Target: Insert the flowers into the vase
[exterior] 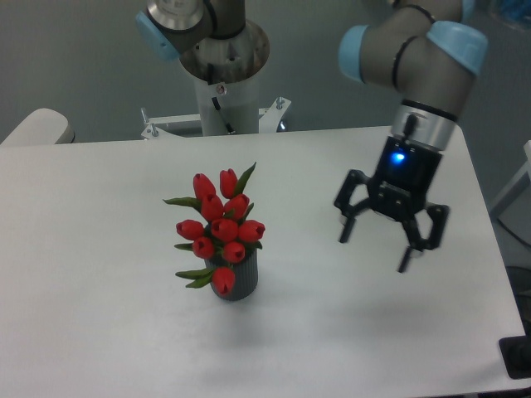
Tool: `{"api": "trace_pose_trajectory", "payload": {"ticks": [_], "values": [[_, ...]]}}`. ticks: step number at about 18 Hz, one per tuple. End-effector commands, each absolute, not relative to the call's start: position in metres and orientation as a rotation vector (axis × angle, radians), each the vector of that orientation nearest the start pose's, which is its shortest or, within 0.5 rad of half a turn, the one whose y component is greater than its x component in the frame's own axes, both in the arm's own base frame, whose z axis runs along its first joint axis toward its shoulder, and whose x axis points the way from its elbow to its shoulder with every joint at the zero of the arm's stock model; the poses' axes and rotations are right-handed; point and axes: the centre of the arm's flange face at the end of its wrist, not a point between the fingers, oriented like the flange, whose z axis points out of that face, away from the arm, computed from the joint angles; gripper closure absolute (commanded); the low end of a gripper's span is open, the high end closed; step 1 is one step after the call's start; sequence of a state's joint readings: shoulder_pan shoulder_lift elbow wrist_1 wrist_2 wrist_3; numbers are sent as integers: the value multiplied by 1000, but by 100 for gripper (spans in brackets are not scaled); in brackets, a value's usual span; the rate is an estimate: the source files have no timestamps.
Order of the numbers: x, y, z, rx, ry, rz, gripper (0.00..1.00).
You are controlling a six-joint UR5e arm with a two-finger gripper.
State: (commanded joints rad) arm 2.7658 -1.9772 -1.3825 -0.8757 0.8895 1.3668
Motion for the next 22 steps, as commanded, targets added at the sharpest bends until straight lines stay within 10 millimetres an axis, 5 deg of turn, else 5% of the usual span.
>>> {"api": "trace_pose_trajectory", "payload": {"ticks": [9,16,22], "values": [[-582,440,465,-2482,436,444,0],[-572,463,465,-2695,714,616,0],[-574,478,476,-2717,785,632,0]]}}
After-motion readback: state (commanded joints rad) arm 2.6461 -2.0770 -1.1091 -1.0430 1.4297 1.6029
